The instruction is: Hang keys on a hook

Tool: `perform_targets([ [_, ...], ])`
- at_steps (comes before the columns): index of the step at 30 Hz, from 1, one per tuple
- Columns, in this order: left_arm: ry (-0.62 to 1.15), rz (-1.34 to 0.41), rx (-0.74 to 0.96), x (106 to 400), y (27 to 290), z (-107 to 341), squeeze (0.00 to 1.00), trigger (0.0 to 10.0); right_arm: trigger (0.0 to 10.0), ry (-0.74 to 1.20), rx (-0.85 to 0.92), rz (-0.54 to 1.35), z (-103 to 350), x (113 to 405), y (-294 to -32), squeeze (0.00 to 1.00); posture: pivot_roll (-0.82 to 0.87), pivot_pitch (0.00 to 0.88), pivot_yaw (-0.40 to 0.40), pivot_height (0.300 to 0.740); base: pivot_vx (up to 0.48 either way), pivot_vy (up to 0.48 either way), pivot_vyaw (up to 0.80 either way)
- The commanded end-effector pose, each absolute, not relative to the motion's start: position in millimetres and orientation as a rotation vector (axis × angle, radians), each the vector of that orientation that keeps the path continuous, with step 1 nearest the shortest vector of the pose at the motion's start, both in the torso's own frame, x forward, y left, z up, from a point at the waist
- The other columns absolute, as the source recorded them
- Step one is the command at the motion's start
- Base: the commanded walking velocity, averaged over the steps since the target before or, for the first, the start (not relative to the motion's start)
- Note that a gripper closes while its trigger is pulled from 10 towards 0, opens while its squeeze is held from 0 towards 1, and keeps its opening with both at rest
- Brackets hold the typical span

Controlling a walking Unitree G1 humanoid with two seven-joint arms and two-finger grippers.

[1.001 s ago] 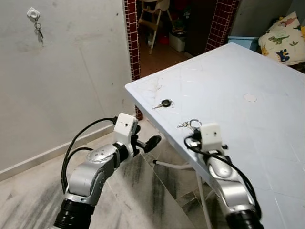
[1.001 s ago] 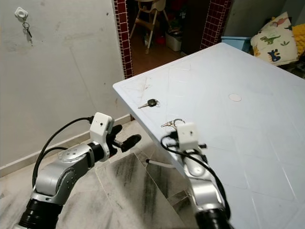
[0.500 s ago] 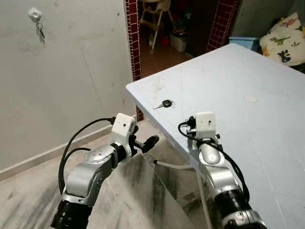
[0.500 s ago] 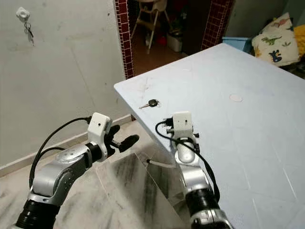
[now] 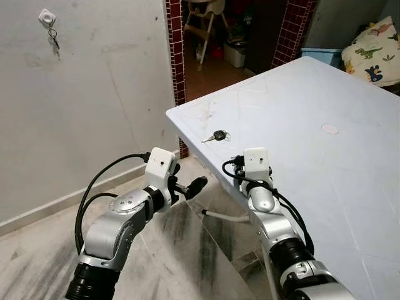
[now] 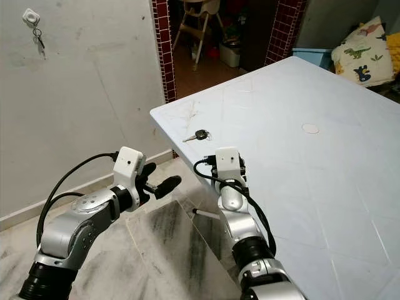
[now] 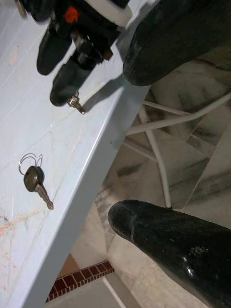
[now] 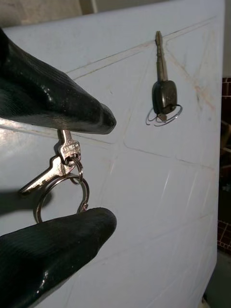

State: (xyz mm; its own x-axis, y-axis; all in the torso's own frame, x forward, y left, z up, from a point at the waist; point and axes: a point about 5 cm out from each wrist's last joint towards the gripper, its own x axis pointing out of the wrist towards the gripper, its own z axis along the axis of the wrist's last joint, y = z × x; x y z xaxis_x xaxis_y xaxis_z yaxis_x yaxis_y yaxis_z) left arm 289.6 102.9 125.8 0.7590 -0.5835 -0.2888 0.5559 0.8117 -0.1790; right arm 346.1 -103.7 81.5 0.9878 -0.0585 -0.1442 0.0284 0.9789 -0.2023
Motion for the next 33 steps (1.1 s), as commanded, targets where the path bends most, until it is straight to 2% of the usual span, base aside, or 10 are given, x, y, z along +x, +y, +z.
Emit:
perform_targets([
  [1,0.339,-0.607,-0.074,289,106,128,0.0,10.0,10.0,0.161,-0.196,-0.046,81,348,-100,0.0,0.19,0.0,0.026,0.74,0.0,0.0,0.0],
  [3,0.339,-0.606,-0.074,289,106,128,0.0,10.0,10.0,0.171,-0.199,-0.033,80,349,-96,0.0,0.19,0.0,0.027,0.74,0.0,0.0,0.0],
  [4,0.339,-0.606,-0.074,289,106,128,0.0,10.0,9.3,0.178,-0.198,-0.03,79,349,-95,0.0,0.19,0.0,0.027,0.74,0.0,0.0,0.0],
  [5,0.339,-0.606,-0.074,289,106,128,0.0,10.0,4.3,0.188,-0.206,-0.035,77,349,-96,0.0,0.19,0.0,0.027,0.74,0.0,0.0,0.0],
  [7,0.34,-0.606,-0.074,289,106,128,0.0,10.0,4.3,0.194,-0.213,-0.04,76,349,-96,0.0,0.19,0.0,0.027,0.74,0.0,0.0,0.0],
  [8,0.34,-0.606,-0.074,288,106,129,0.0,10.0,0.0,0.215,-0.208,-0.051,73,349,-97,0.0,0.2,0.0,0.022,0.74,0.0,0.0,0.0],
  [33,0.348,-0.606,-0.072,285,107,128,0.0,10.0,0.0,0.275,-0.226,-0.13,60,347,-127,0.0,0.2,0.0,0.02,0.74,0.0,0.0,0.0],
])
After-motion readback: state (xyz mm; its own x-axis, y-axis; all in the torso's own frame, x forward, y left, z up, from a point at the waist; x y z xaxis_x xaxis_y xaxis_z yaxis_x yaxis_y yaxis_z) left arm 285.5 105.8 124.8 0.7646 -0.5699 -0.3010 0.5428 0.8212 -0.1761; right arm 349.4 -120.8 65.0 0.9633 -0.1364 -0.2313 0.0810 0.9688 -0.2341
